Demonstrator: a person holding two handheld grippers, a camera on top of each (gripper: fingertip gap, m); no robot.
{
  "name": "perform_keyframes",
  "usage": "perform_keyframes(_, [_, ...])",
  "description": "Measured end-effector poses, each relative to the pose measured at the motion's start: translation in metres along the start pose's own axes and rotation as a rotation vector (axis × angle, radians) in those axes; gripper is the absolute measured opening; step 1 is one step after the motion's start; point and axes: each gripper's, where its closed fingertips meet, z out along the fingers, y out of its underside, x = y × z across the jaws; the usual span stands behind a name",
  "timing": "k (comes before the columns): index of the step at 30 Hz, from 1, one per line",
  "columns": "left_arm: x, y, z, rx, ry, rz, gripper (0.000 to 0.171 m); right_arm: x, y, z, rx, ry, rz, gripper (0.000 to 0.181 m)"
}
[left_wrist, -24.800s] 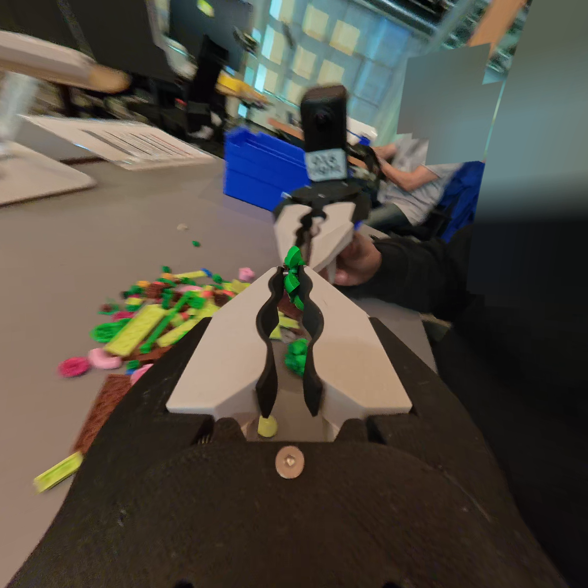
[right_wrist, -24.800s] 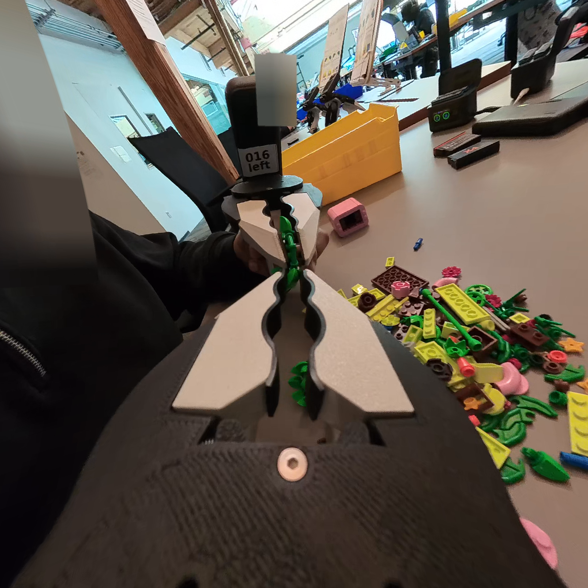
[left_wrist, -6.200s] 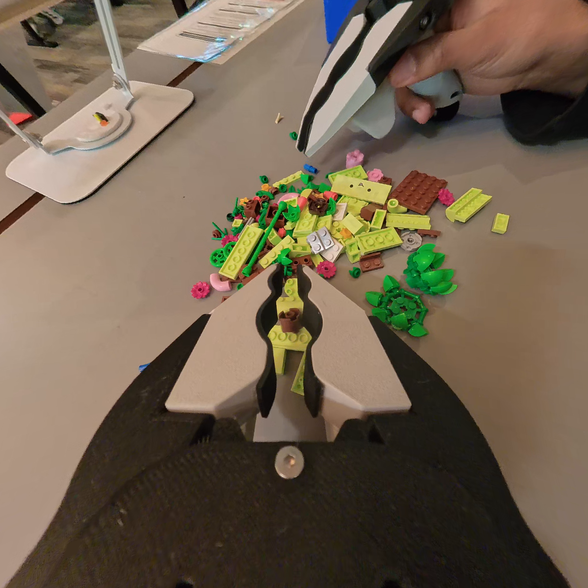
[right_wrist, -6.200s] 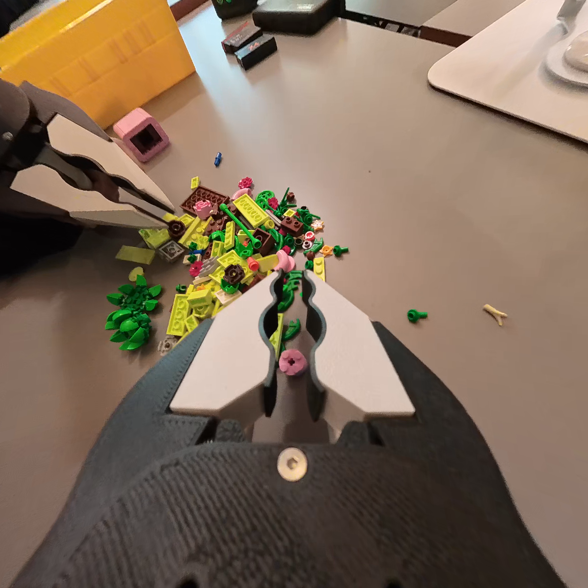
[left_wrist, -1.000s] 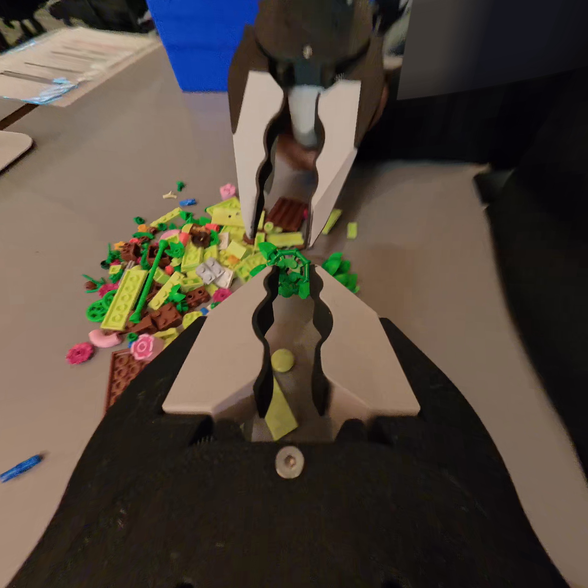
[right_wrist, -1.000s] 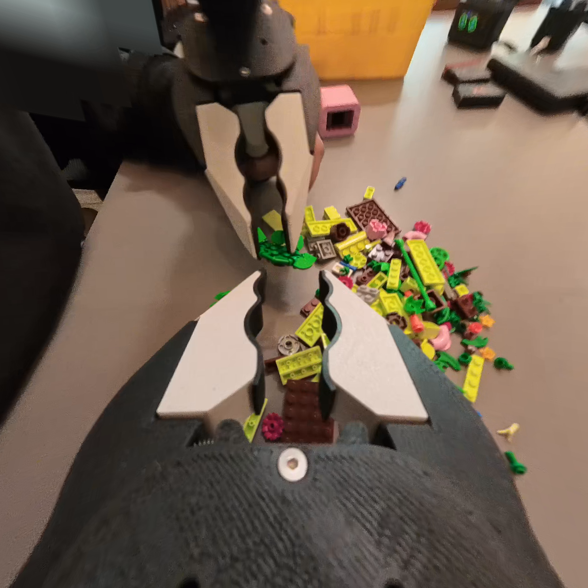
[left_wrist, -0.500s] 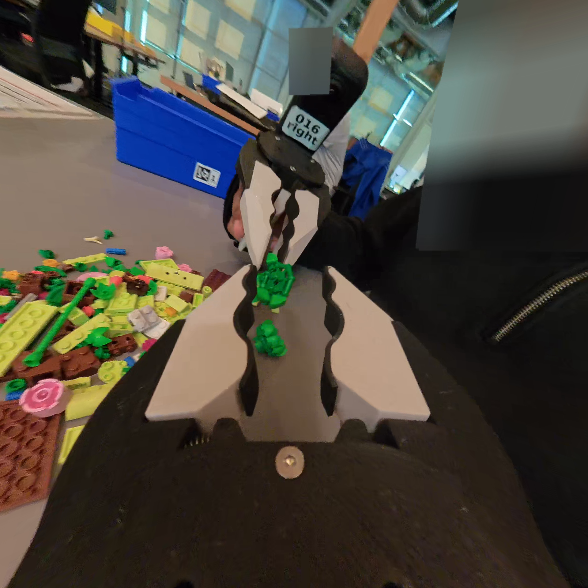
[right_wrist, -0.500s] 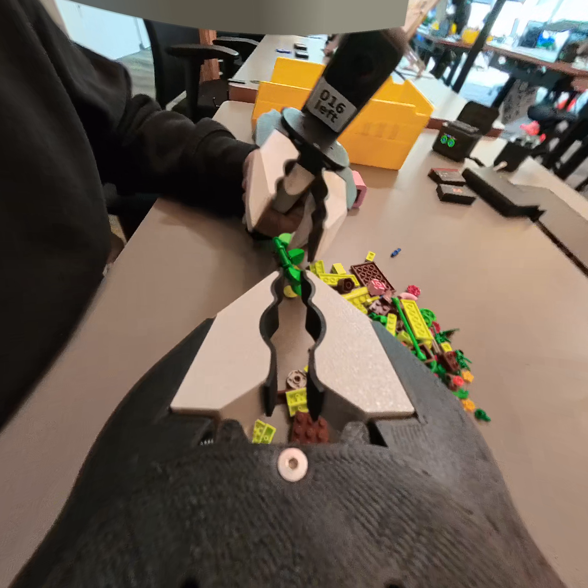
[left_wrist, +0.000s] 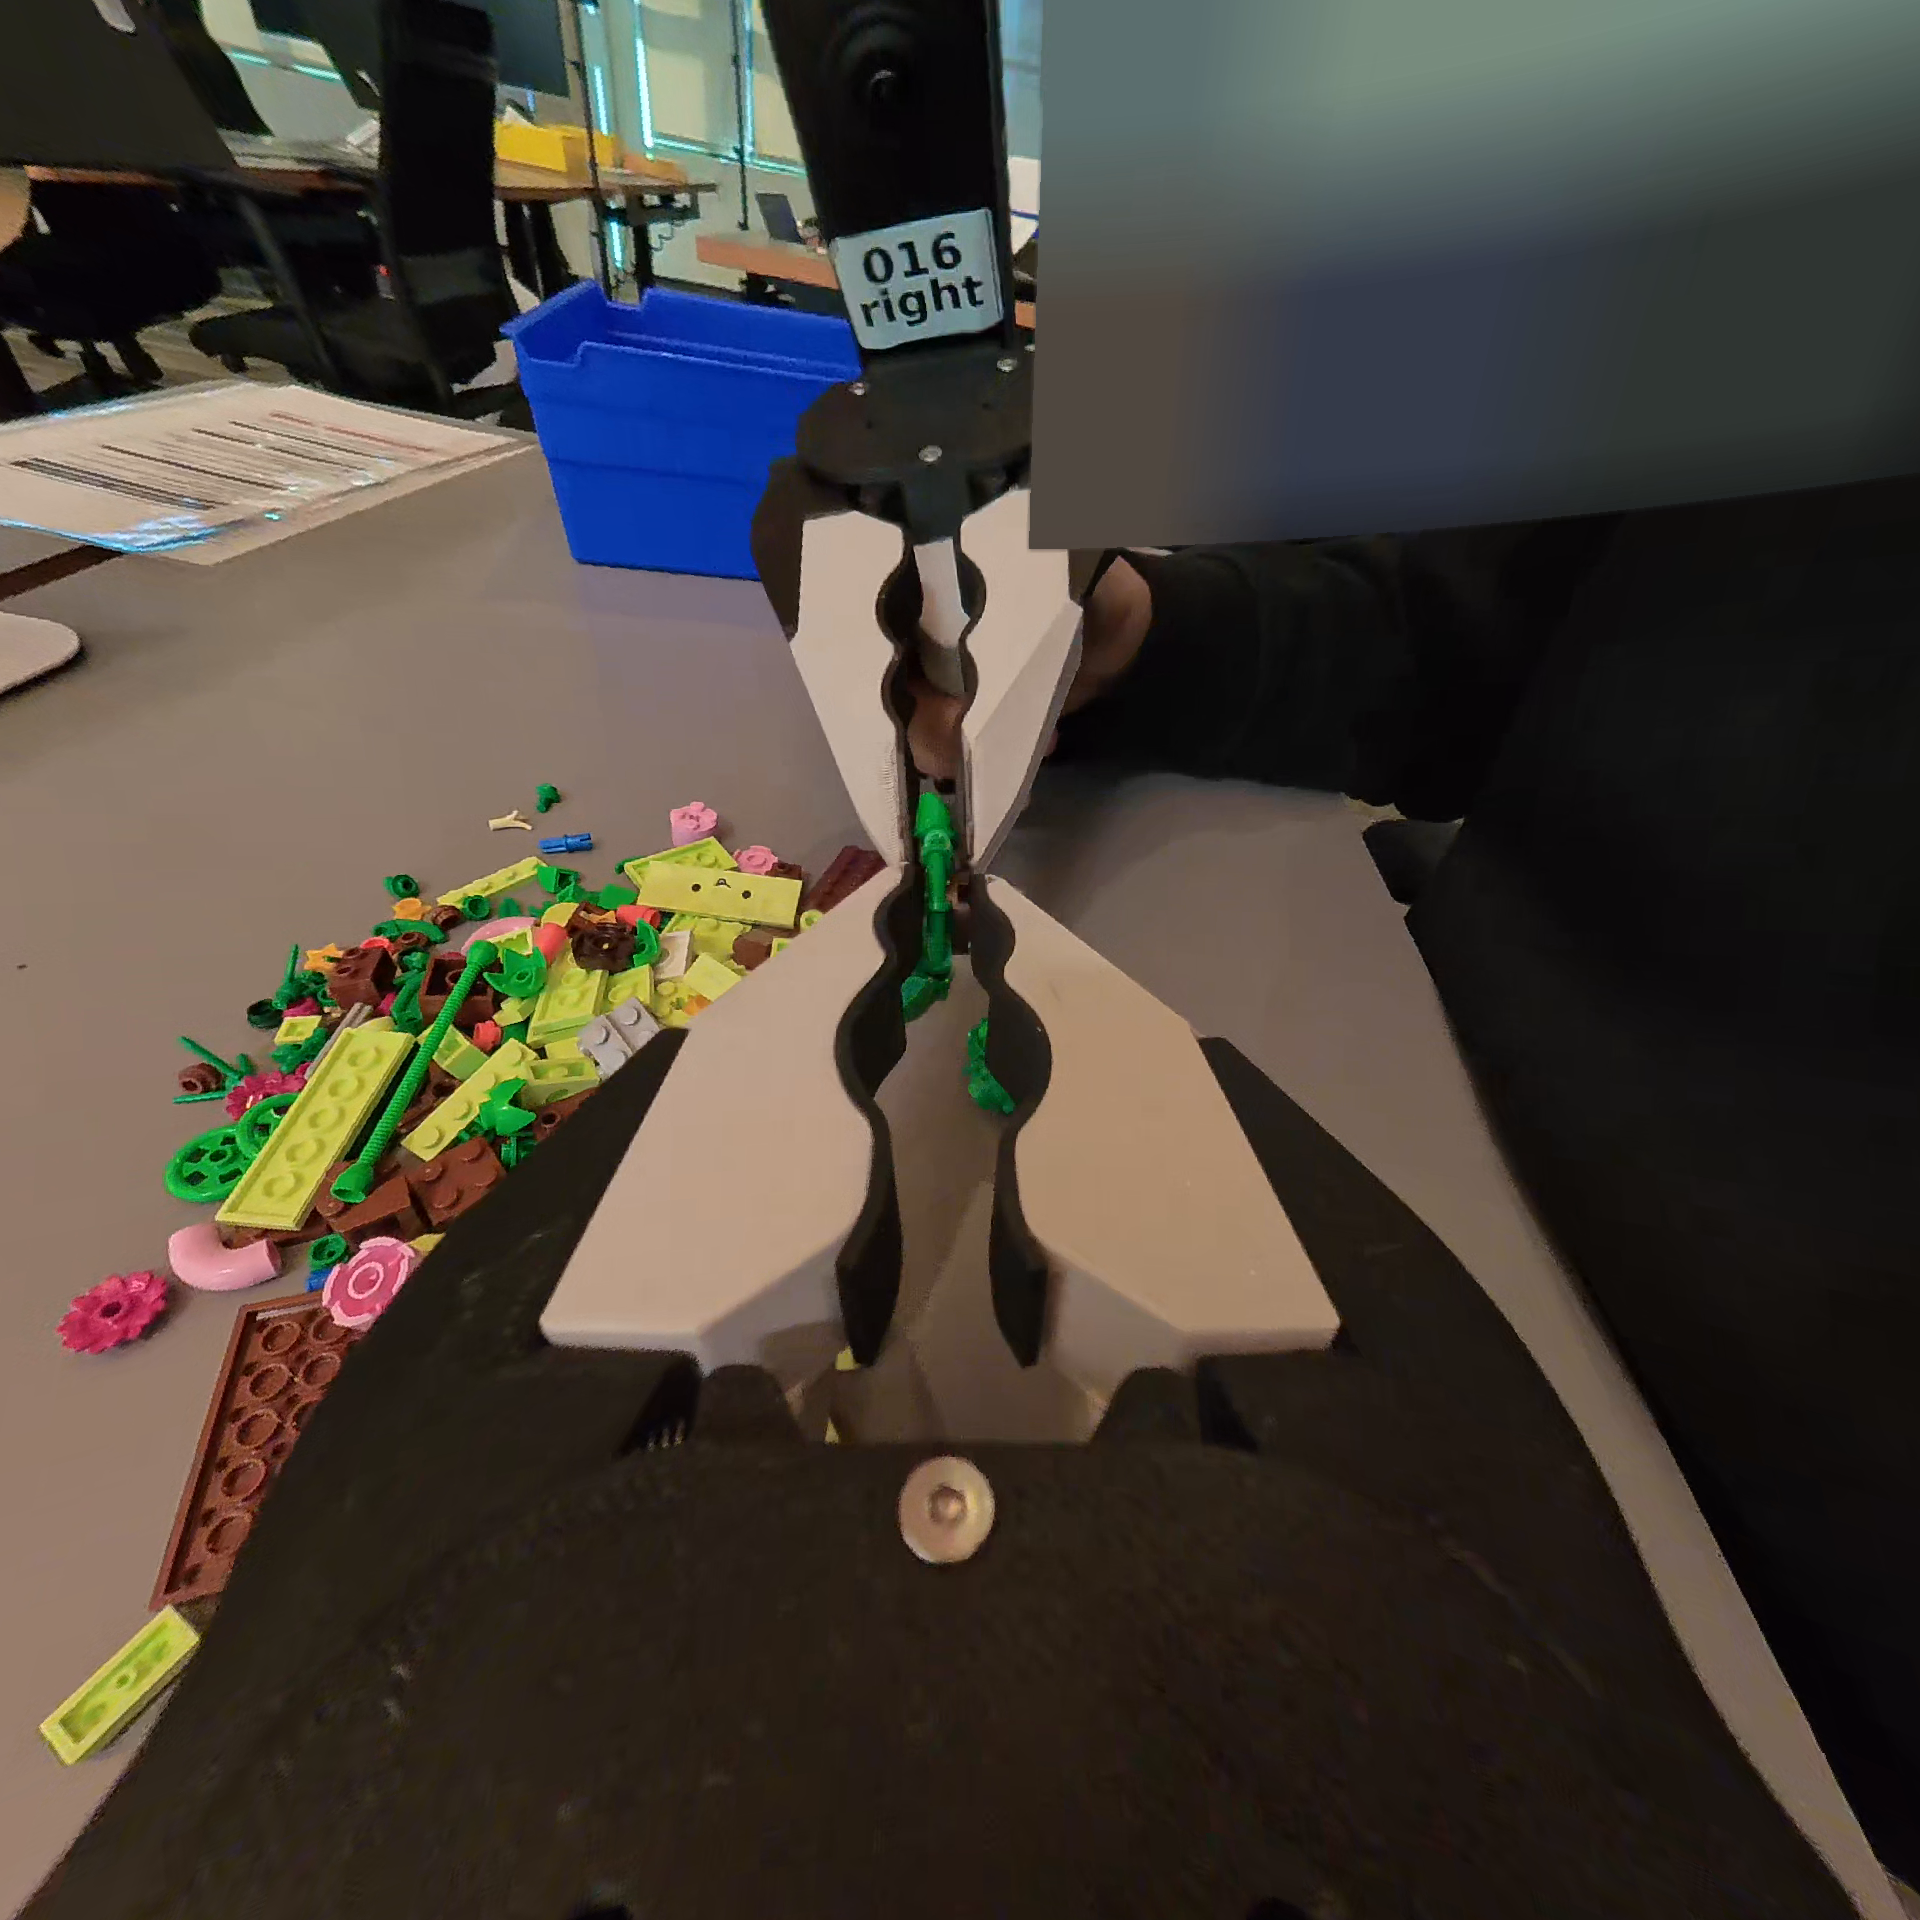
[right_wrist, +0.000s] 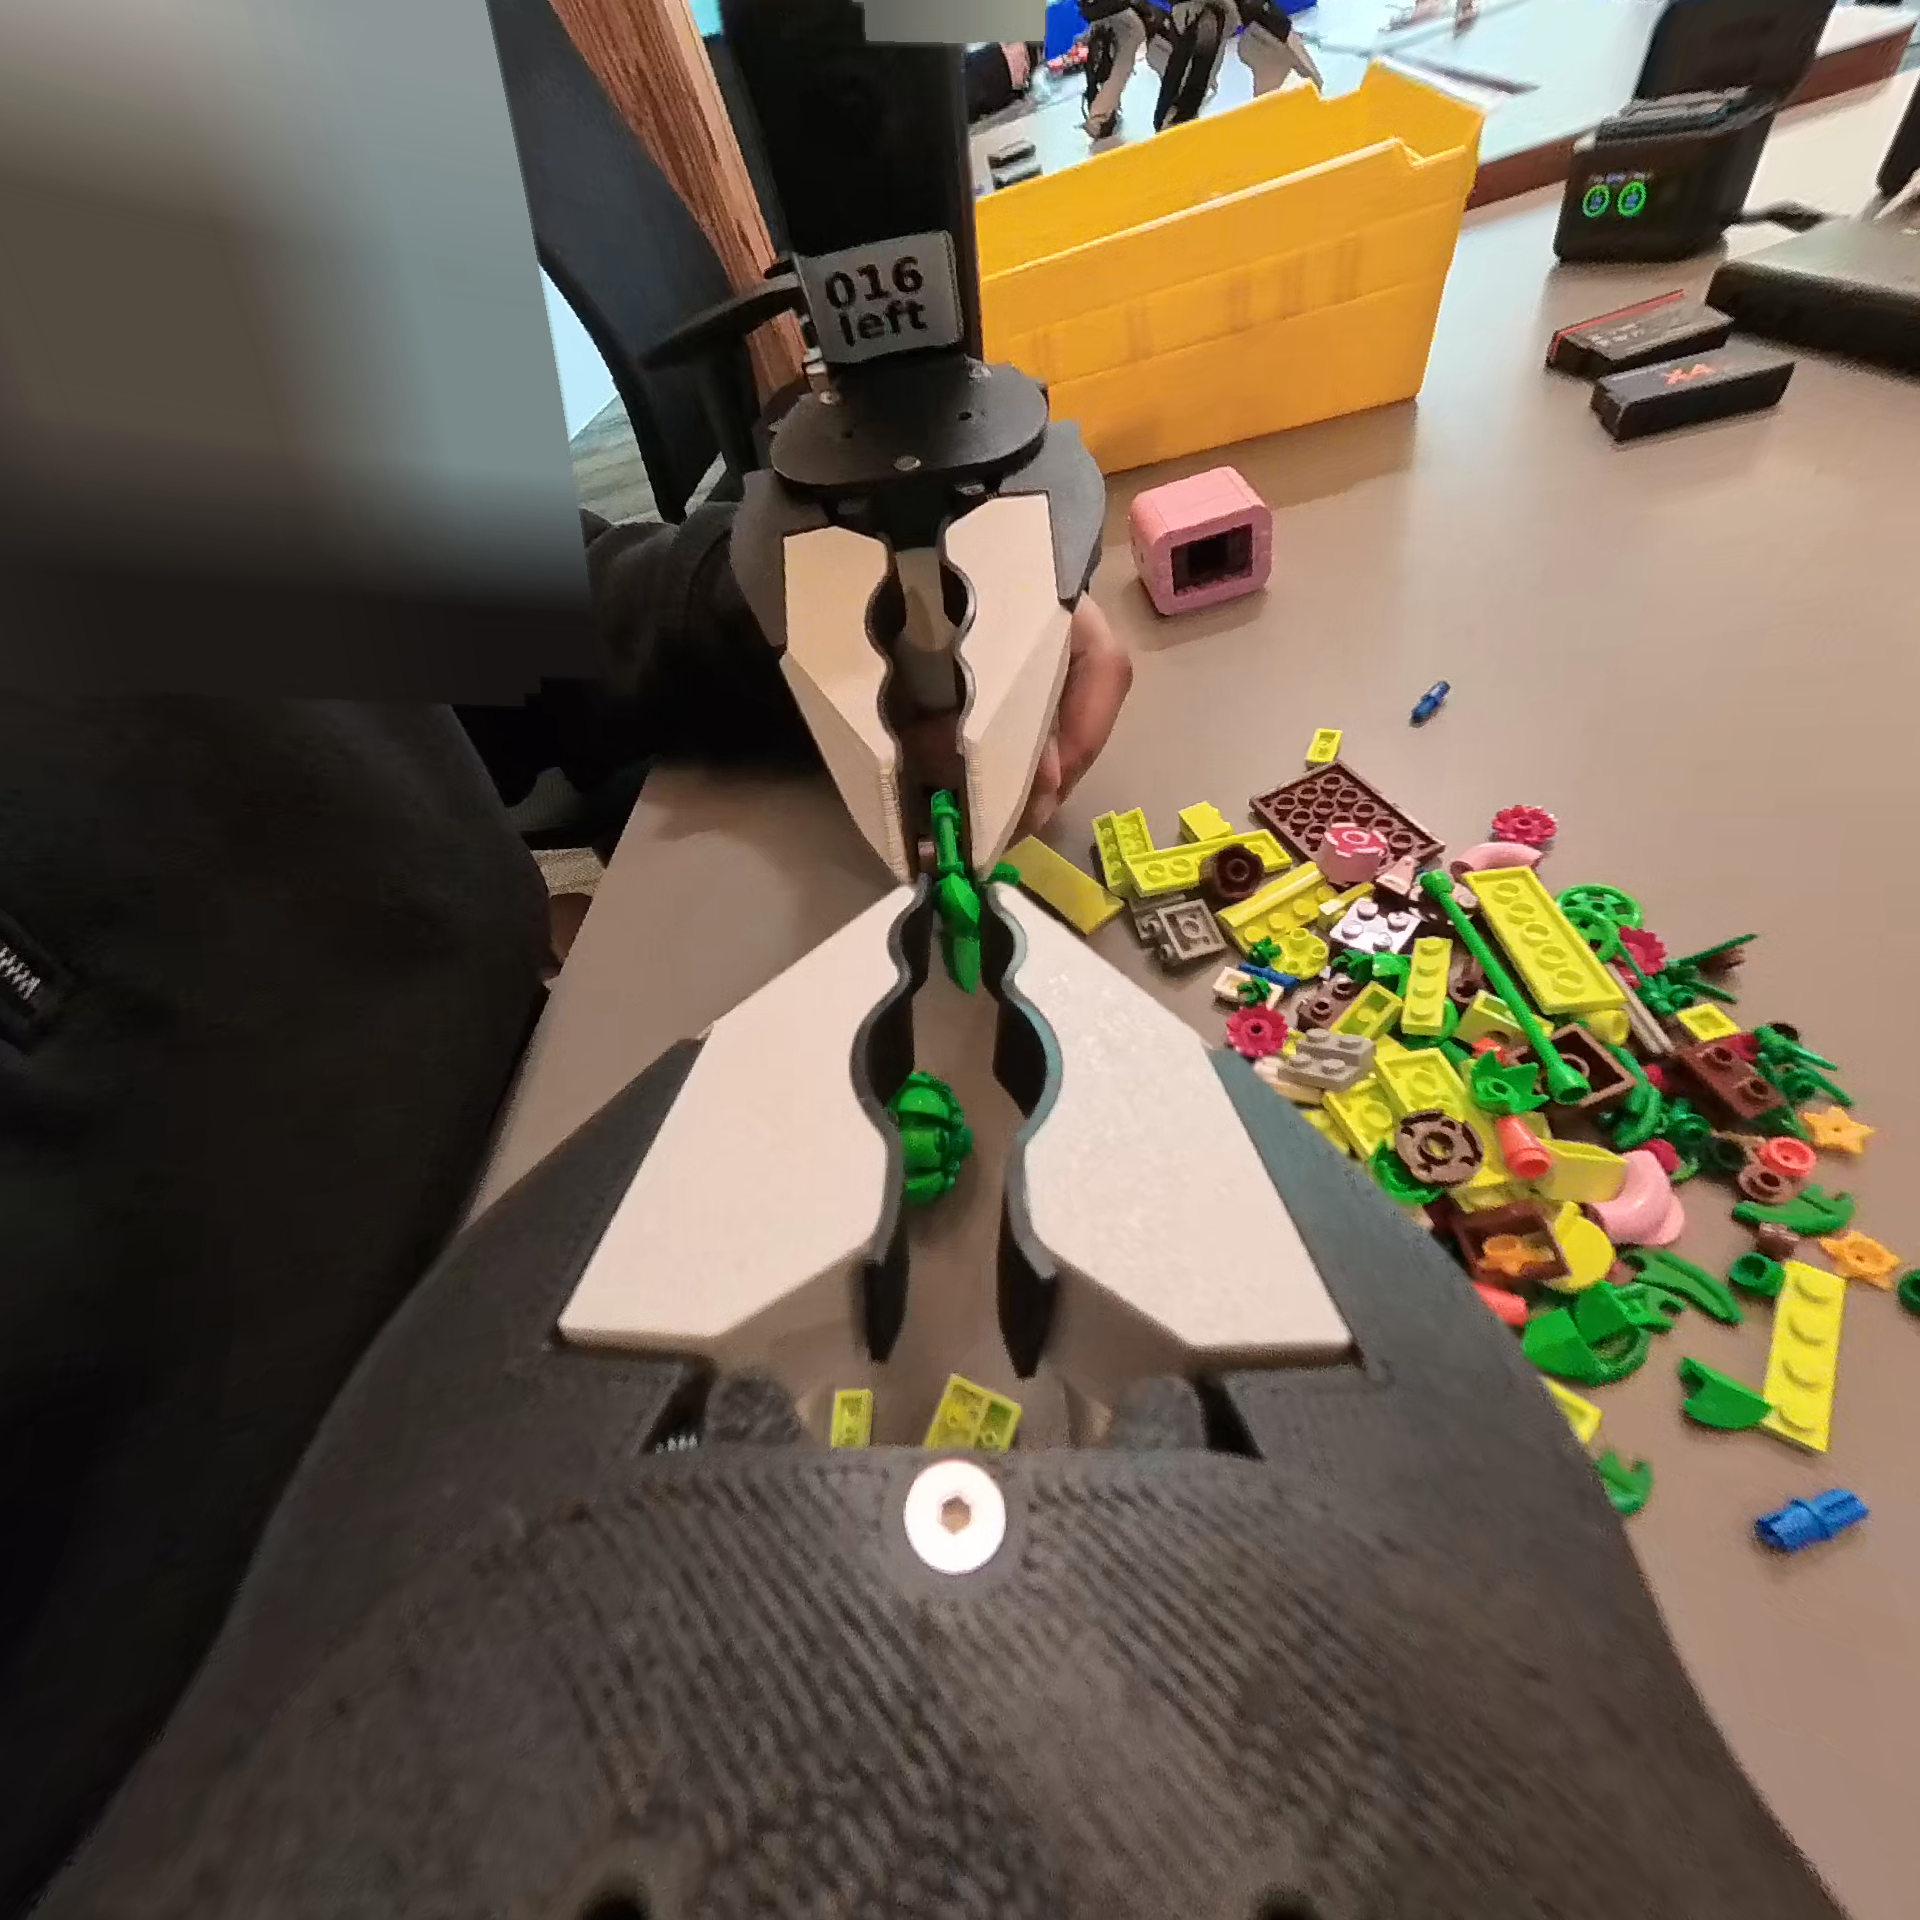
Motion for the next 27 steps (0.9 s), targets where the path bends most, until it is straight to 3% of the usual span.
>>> perform_keyframes(6, [0.006,-0.011,-0.001,0.046,0.045,-0.051,0.005,-0.008,-0.01,-0.005,0.071,-0.045,-0.059,0.005])
perform_keyframes(12, [0.009,-0.022,-0.003,0.083,0.085,-0.104,0.006,-0.013,-0.02,-0.013,0.104,-0.107,0.014,0.004])
perform_keyframes(14, [0.005,-0.023,-0.016,0.096,0.089,-0.119,0.005,-0.005,-0.043,-0.04,0.262,-0.113,0.074,0.004])
perform_keyframes(16, [-0.006,-0.026,-0.026,0.101,0.064,-0.124,0.005,0.021,-0.062,-0.084,0.411,-0.026,0.1,0.003])
perform_keyframes(18, [-0.009,-0.01,-0.021,0.01,0.043,-0.095,0.004,0.041,-0.052,-0.09,0.363,0.098,0.042,0.004])
perform_keyframes(22, [0.001,0.025,-0.005,-0.197,0.034,0.001,0.005,0.029,-0.039,-0.061,0.304,0.004,0.103,0.004])
perform_keyframes(24, [0.002,0.025,-0.001,-0.199,0.014,0.03,0.005,0.024,-0.031,-0.048,0.239,-0.012,0.094,0.004])
perform_keyframes(27, [0.0,0.01,-0.003,-0.105,0.019,-0.016,0.005,0.018,-0.023,-0.037,0.186,-0.025,0.071,0.004])
